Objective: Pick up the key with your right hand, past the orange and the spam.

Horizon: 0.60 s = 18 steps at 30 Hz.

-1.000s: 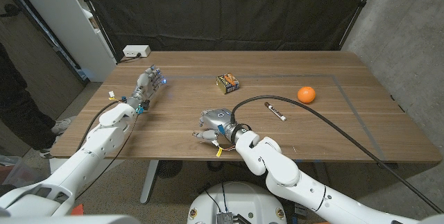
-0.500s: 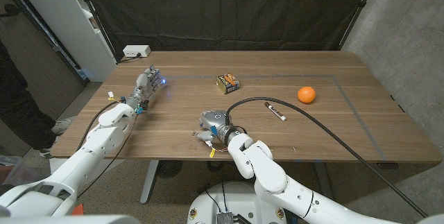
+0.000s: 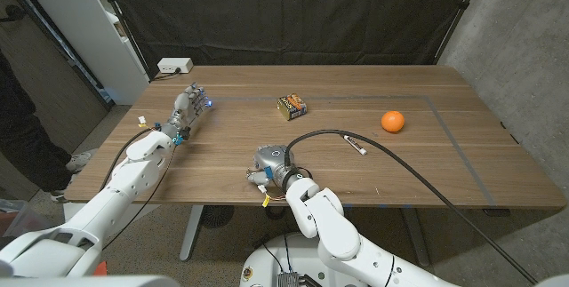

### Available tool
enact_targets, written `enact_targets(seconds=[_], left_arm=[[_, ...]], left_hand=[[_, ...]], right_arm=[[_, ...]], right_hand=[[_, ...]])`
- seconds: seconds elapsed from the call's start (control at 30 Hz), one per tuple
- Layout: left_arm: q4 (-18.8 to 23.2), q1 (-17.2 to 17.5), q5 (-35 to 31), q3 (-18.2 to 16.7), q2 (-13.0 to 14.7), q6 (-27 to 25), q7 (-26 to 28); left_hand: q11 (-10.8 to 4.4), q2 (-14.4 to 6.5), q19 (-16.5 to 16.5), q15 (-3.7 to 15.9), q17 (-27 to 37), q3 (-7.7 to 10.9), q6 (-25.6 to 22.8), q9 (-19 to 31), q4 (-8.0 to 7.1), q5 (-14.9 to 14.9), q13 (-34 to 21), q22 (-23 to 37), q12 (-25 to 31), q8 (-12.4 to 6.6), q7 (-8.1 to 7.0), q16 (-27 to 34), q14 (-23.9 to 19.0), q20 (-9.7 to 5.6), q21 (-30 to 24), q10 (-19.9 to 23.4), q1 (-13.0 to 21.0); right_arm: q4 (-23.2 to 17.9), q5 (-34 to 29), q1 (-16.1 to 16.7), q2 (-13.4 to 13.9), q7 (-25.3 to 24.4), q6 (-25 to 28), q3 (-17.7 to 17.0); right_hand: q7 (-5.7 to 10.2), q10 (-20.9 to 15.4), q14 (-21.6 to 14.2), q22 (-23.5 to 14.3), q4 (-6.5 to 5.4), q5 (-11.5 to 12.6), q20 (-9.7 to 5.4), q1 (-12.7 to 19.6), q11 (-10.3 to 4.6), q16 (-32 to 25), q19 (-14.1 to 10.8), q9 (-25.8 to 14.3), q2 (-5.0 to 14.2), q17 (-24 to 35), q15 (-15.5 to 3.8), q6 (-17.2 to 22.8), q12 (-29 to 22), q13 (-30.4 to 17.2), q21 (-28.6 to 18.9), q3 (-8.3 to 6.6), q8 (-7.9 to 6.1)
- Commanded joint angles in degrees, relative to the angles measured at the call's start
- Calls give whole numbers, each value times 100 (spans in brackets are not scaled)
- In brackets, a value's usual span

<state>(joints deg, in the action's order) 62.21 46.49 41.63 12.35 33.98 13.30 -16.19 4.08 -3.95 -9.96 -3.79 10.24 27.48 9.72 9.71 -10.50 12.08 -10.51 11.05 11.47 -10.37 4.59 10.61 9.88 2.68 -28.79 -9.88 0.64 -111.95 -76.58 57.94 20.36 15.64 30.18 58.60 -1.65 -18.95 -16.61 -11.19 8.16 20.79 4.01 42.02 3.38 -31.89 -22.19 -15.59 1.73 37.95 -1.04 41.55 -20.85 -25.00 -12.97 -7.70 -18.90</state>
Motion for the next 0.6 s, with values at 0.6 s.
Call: enact_targets(seconds=[0.6], left_arm=[[-400,-215,-44,6,-90,72,-198]], left_hand=[[23,-532,-617,-59,11,-21,520,32,10,36,-24,11,9,-3,-8,15,821,44,35,-749,-30]], right_arm=[[415,-65,-124,-368,-91,269,180]], right_hand=[[11,-77,-44,-2,-17,67,-28,178,4,-114,-105,-68,-21,33,-36,-110,-61,-41,-31,98,-3]])
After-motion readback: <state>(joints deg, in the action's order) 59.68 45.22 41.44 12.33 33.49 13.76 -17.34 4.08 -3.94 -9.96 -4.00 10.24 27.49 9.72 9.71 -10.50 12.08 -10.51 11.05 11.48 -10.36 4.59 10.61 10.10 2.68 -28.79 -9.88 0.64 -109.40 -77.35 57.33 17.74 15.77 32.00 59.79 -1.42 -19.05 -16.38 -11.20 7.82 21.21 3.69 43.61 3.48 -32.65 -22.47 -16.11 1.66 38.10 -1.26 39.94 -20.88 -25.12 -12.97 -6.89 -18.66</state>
